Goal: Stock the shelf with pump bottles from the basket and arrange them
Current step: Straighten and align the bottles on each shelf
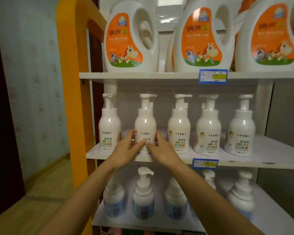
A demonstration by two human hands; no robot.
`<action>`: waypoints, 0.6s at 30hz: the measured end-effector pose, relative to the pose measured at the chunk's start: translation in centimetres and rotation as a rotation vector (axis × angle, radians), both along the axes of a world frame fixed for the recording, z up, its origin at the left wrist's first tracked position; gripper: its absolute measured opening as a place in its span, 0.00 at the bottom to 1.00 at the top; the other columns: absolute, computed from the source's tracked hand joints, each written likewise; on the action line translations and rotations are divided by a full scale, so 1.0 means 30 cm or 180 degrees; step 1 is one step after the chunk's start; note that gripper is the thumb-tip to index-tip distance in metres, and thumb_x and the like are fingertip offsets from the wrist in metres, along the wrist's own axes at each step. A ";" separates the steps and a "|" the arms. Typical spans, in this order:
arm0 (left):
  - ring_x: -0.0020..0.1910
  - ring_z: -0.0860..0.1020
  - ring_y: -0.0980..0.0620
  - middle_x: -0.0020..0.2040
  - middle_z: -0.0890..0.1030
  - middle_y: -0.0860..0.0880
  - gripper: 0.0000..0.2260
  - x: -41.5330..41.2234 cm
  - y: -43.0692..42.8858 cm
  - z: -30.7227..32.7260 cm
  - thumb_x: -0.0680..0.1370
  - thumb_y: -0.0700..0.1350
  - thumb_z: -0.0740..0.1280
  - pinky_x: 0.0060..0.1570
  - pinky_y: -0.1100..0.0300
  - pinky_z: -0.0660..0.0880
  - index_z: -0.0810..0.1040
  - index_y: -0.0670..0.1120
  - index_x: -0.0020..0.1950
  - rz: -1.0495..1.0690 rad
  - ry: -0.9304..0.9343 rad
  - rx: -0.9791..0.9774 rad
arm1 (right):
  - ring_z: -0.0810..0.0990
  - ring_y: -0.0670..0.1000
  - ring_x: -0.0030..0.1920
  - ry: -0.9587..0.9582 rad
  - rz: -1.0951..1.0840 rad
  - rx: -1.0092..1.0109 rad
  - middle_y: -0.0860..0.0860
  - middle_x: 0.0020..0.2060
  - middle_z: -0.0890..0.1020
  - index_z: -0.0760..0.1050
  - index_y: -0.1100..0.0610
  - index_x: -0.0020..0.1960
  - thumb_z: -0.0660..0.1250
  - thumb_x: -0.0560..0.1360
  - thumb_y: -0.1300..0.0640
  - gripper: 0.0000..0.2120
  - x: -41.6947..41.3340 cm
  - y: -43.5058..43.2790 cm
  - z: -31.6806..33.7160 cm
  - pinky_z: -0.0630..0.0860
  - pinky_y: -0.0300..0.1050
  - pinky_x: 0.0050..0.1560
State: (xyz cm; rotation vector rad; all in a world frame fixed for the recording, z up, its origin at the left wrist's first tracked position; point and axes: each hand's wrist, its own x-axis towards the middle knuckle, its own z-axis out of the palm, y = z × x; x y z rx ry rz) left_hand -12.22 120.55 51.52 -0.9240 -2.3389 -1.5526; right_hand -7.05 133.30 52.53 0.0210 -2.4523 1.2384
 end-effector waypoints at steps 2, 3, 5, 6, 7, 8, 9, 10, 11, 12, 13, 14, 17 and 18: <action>0.57 0.76 0.50 0.64 0.74 0.45 0.23 -0.002 -0.001 0.003 0.77 0.48 0.63 0.60 0.50 0.75 0.62 0.46 0.69 -0.0018 0.0000 -0.0049 | 0.76 0.56 0.55 0.0020 -0.0006 0.0102 0.56 0.59 0.77 0.61 0.55 0.67 0.57 0.77 0.57 0.19 0.000 -0.002 0.002 0.72 0.47 0.53; 0.57 0.76 0.49 0.64 0.74 0.45 0.23 -0.004 -0.001 0.003 0.77 0.48 0.63 0.60 0.50 0.75 0.62 0.46 0.69 -0.0024 0.0002 -0.0064 | 0.76 0.55 0.53 0.0009 -0.0001 0.0135 0.57 0.59 0.77 0.61 0.55 0.67 0.57 0.77 0.59 0.19 0.001 0.000 0.005 0.73 0.47 0.52; 0.58 0.76 0.49 0.65 0.74 0.44 0.23 -0.011 0.000 0.001 0.76 0.49 0.63 0.60 0.50 0.75 0.61 0.46 0.69 -0.0021 -0.0002 -0.0059 | 0.76 0.55 0.52 -0.0047 -0.0007 0.0147 0.57 0.58 0.77 0.60 0.55 0.67 0.56 0.77 0.61 0.19 0.002 0.002 0.008 0.73 0.49 0.52; 0.58 0.76 0.49 0.65 0.74 0.44 0.23 -0.013 0.000 0.000 0.76 0.49 0.63 0.60 0.49 0.75 0.62 0.46 0.69 -0.0010 -0.0001 -0.0044 | 0.76 0.56 0.53 -0.0075 -0.0031 0.0164 0.57 0.58 0.76 0.59 0.55 0.68 0.55 0.77 0.61 0.20 0.005 0.001 0.011 0.74 0.51 0.55; 0.58 0.76 0.49 0.65 0.74 0.44 0.24 -0.016 0.001 -0.001 0.76 0.49 0.63 0.60 0.49 0.75 0.61 0.46 0.69 0.0008 0.0005 -0.0041 | 0.76 0.57 0.55 -0.0098 -0.0047 0.0168 0.58 0.59 0.76 0.59 0.55 0.69 0.55 0.77 0.62 0.21 0.009 -0.001 0.015 0.74 0.52 0.57; 0.58 0.76 0.49 0.65 0.74 0.44 0.24 -0.020 0.001 -0.003 0.76 0.49 0.63 0.60 0.49 0.75 0.61 0.46 0.70 0.0025 0.0014 -0.0051 | 0.76 0.58 0.56 -0.0113 -0.0044 0.0144 0.58 0.59 0.76 0.59 0.56 0.69 0.55 0.77 0.62 0.21 0.012 -0.003 0.018 0.74 0.52 0.58; 0.58 0.76 0.49 0.65 0.74 0.44 0.24 -0.023 0.002 -0.006 0.76 0.49 0.63 0.59 0.50 0.75 0.61 0.46 0.70 0.0036 0.0012 -0.0058 | 0.76 0.58 0.56 -0.0135 -0.0030 0.0120 0.58 0.60 0.76 0.59 0.56 0.69 0.55 0.77 0.62 0.21 0.018 -0.004 0.020 0.74 0.50 0.57; 0.57 0.77 0.50 0.66 0.74 0.44 0.24 -0.024 0.001 -0.009 0.76 0.49 0.63 0.58 0.51 0.76 0.61 0.46 0.70 0.0028 0.0019 -0.0051 | 0.76 0.58 0.57 -0.0159 -0.0009 0.0105 0.58 0.60 0.76 0.60 0.56 0.68 0.55 0.77 0.63 0.20 0.024 -0.004 0.023 0.73 0.49 0.56; 0.55 0.77 0.52 0.66 0.73 0.45 0.24 -0.023 0.002 -0.010 0.76 0.49 0.63 0.55 0.55 0.77 0.62 0.47 0.69 0.0012 0.0056 -0.0045 | 0.76 0.58 0.57 -0.0173 -0.0006 0.0094 0.58 0.60 0.76 0.61 0.57 0.67 0.56 0.76 0.63 0.19 0.032 -0.001 0.025 0.73 0.49 0.56; 0.53 0.76 0.56 0.66 0.73 0.46 0.23 -0.018 0.005 -0.013 0.76 0.50 0.63 0.51 0.61 0.77 0.62 0.48 0.69 0.0001 0.0113 -0.0029 | 0.75 0.58 0.59 -0.0157 -0.0028 0.0075 0.58 0.60 0.76 0.63 0.58 0.65 0.56 0.76 0.63 0.17 0.041 0.005 0.027 0.73 0.50 0.56; 0.53 0.75 0.59 0.67 0.72 0.47 0.24 -0.009 0.009 -0.018 0.76 0.51 0.63 0.50 0.64 0.76 0.61 0.49 0.69 0.0043 0.0161 0.0018 | 0.74 0.58 0.60 -0.0108 -0.0084 0.0048 0.58 0.61 0.75 0.65 0.59 0.64 0.56 0.77 0.63 0.16 0.052 0.014 0.026 0.71 0.49 0.57; 0.56 0.74 0.58 0.69 0.70 0.47 0.25 0.001 0.017 -0.024 0.75 0.52 0.63 0.53 0.62 0.76 0.60 0.50 0.70 0.0199 0.0202 0.0112 | 0.73 0.57 0.62 -0.0035 -0.0158 -0.0012 0.57 0.63 0.74 0.65 0.59 0.64 0.56 0.77 0.62 0.16 0.064 0.028 0.024 0.70 0.48 0.59; 0.63 0.69 0.53 0.67 0.69 0.47 0.22 0.054 0.045 -0.054 0.77 0.50 0.62 0.63 0.52 0.69 0.62 0.48 0.68 0.1198 0.1037 0.0502 | 0.75 0.55 0.61 0.0364 -0.0405 -0.0421 0.55 0.62 0.75 0.67 0.58 0.66 0.57 0.77 0.63 0.17 0.113 0.089 0.008 0.71 0.50 0.64; 0.60 0.69 0.55 0.62 0.71 0.48 0.17 0.078 0.061 -0.057 0.77 0.47 0.62 0.60 0.56 0.70 0.65 0.47 0.65 0.1300 0.1494 0.0662 | 0.76 0.54 0.58 0.0618 -0.0560 -0.0498 0.54 0.59 0.77 0.69 0.57 0.63 0.57 0.77 0.64 0.15 0.130 0.113 0.003 0.74 0.50 0.62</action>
